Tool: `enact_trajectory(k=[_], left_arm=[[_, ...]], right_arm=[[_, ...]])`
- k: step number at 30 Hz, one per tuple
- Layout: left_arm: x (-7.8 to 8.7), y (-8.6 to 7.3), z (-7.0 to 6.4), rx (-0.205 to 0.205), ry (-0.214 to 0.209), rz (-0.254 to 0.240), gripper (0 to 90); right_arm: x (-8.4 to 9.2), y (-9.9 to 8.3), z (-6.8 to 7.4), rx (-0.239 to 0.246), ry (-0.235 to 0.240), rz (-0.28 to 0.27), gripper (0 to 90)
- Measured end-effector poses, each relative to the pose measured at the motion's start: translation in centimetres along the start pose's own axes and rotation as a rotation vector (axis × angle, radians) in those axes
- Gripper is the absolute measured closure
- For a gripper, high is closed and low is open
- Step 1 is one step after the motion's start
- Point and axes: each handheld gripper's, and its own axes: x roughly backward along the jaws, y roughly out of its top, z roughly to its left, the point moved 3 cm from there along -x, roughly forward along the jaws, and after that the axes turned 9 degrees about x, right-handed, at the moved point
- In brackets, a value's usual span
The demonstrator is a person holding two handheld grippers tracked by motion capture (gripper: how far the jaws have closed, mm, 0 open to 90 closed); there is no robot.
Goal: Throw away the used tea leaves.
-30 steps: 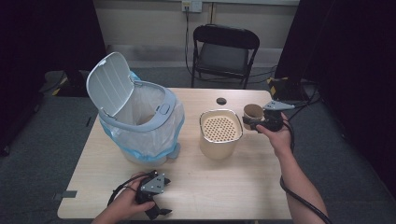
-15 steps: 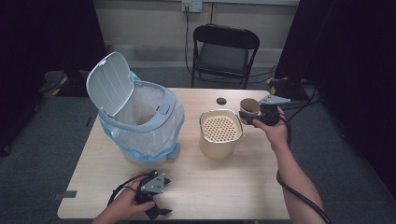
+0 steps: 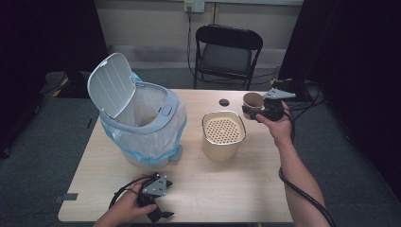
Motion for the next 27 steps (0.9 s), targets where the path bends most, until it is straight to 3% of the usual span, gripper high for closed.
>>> enact_trajectory(k=[11,19,27], left_arm=[[0.1,0.0,0.0,0.003,0.002,0.007,0.0],[0.1,0.0,0.0,-0.004,0.003,0.016,0.0],[0.1,0.0,0.0,-0.002,0.003,0.013,0.0]], right_arm=[[0.3,2.0,0.4,0.089,-0.026,-0.017,28.4],[0.7,3.1,0.9,0.198,-0.065,-0.023,28.5],[1.1,4.0,1.9,0.348,-0.105,-0.034,28.5]])
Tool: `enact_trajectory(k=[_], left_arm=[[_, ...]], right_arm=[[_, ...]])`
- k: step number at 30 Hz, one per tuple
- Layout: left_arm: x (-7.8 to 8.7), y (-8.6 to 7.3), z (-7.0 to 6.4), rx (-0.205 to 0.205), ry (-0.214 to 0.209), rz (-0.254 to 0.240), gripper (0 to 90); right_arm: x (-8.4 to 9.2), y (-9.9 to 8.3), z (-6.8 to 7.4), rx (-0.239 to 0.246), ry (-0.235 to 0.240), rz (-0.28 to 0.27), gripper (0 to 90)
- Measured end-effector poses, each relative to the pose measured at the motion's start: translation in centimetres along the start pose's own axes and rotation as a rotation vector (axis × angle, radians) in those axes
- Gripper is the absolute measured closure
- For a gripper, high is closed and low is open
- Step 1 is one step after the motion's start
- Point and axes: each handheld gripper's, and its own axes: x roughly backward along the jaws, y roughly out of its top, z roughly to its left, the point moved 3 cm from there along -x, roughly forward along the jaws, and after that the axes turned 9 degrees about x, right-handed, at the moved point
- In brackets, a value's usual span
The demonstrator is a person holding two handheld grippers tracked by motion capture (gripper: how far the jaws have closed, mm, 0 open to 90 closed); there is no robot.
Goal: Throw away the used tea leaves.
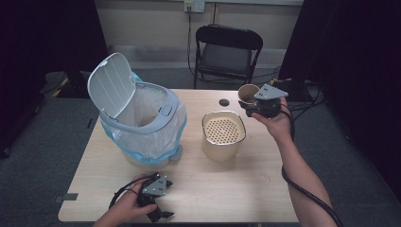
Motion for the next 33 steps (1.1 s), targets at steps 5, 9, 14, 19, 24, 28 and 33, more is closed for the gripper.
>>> enact_trajectory(k=[5,9,14,19,24,28,33], left_arm=[[0.0,0.0,0.2,-0.030,0.001,0.008,0.0],[0.0,0.0,0.2,-0.026,-0.002,0.004,0.0],[0.0,0.0,0.2,-0.029,0.000,0.004,0.0],[0.0,0.0,0.2,-0.029,0.000,0.004,0.0],[0.0,0.0,0.2,-0.028,0.000,0.004,0.0],[0.0,0.0,0.2,-0.026,-0.003,0.004,0.0],[0.0,0.0,0.2,-0.027,-0.002,0.005,0.0]], right_arm=[[0.3,0.9,0.5,0.144,-0.033,0.006,28.7],[0.5,1.6,0.8,0.270,-0.083,0.015,28.8],[0.5,2.6,2.0,0.562,-0.146,0.083,29.1],[0.2,3.4,3.7,0.942,-0.209,0.185,29.1],[0.0,3.1,5.1,1.264,-0.304,0.249,29.6],[0.1,3.2,5.4,1.478,-0.396,0.255,29.9],[0.2,3.3,6.8,1.723,-0.459,0.253,30.3]])
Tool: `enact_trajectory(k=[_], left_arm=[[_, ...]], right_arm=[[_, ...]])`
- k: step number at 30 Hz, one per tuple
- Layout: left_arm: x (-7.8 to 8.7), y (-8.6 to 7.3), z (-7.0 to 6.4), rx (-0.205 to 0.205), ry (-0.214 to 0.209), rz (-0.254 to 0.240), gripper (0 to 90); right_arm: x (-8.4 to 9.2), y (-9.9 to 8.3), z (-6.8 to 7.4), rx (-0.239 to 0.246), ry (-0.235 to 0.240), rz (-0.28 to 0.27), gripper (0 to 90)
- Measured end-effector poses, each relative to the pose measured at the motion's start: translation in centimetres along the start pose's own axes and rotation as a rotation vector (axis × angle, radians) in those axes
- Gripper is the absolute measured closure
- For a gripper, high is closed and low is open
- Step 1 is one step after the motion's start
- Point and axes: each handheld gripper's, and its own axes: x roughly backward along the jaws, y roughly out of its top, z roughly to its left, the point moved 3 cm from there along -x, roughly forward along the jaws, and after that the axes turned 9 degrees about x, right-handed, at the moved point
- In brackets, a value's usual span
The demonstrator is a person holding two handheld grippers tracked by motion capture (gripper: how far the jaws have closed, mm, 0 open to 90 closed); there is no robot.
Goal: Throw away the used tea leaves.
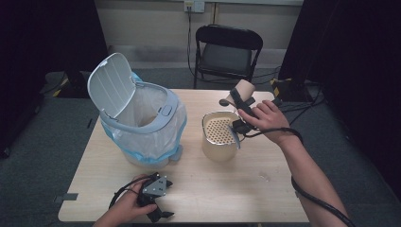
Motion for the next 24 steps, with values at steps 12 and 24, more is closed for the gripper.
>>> enact_trajectory(k=[12,24], left_arm=[[0.0,0.0,0.0,-0.001,0.003,-0.002,0.0],[0.0,0.0,0.0,-0.003,0.003,0.000,0.0]], right_arm=[[0.3,1.3,-0.4,0.198,-0.046,-0.018,30.2],[-0.9,-2.2,0.2,-0.726,0.291,-0.131,29.4]])
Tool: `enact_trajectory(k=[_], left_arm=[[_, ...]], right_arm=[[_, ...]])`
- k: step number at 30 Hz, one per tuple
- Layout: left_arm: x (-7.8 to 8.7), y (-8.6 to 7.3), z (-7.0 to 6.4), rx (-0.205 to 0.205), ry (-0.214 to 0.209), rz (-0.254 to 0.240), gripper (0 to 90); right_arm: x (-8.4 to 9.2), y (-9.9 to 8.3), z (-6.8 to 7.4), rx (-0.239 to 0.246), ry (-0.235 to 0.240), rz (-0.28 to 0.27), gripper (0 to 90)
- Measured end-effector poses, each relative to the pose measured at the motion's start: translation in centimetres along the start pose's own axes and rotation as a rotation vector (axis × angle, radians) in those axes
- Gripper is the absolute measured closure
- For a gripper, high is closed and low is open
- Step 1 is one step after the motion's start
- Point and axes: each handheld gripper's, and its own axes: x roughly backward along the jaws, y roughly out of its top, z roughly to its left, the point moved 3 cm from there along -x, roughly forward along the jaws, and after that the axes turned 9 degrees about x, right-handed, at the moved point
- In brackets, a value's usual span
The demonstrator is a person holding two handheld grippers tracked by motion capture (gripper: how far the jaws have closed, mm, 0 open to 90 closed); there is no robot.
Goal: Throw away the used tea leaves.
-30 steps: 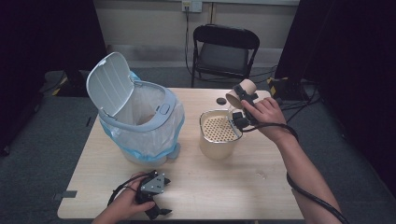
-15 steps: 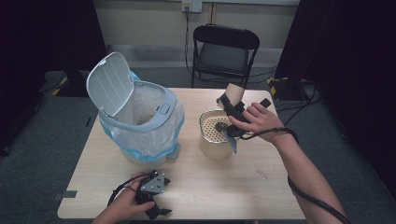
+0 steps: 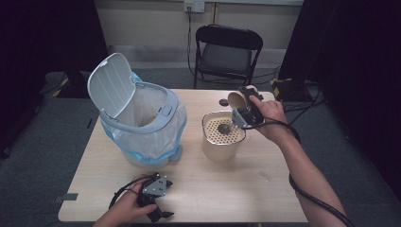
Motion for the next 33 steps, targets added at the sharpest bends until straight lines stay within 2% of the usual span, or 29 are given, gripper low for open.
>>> enact_trajectory(k=[3,6,8,12,17,20,23,30,33], left_arm=[[0.0,0.0,0.0,0.000,0.000,0.003,0.0],[0.0,0.0,0.0,0.000,0.000,0.003,0.0],[0.0,0.0,0.0,0.002,-0.002,0.003,0.0],[0.0,0.0,0.0,0.002,0.001,0.003,0.0],[0.0,0.0,0.0,0.000,0.002,0.004,0.0],[0.0,0.0,0.0,0.001,0.001,0.004,0.0],[0.0,0.0,0.0,0.002,0.002,0.003,0.0],[0.0,0.0,0.0,0.004,-0.001,0.004,0.0],[0.0,0.0,0.0,0.003,0.001,0.002,0.0]], right_arm=[[-0.3,-1.3,0.1,-0.214,0.072,-0.014,29.3],[-0.5,-2.3,0.3,-0.374,0.112,-0.040,29.2],[-0.7,-2.9,0.4,-0.471,0.138,-0.053,29.1],[-1.0,-3.9,0.8,-0.618,0.176,-0.054,28.8],[-1.2,-4.9,0.9,-0.842,0.217,-0.080,28.8],[-1.3,-5.3,0.8,-0.902,0.223,-0.091,28.7],[-1.4,-5.3,0.9,-0.932,0.242,-0.079,28.6],[-1.7,-4.8,1.2,-0.961,0.260,-0.088,28.5],[-1.7,-4.5,1.2,-0.991,0.282,-0.097,28.4]])
